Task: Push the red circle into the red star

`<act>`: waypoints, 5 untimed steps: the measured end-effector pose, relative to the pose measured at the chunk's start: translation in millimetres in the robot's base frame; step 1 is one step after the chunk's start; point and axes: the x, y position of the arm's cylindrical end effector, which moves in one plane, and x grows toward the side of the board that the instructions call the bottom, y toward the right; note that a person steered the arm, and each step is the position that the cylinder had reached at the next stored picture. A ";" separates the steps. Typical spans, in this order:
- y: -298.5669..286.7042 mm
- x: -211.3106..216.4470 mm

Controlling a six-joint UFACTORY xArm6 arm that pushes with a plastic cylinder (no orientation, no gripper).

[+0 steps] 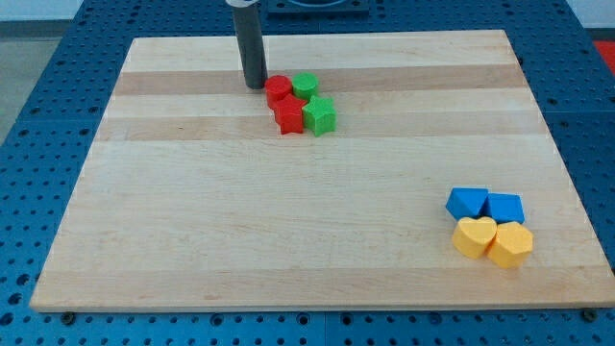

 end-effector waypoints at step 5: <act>41.3 -10.6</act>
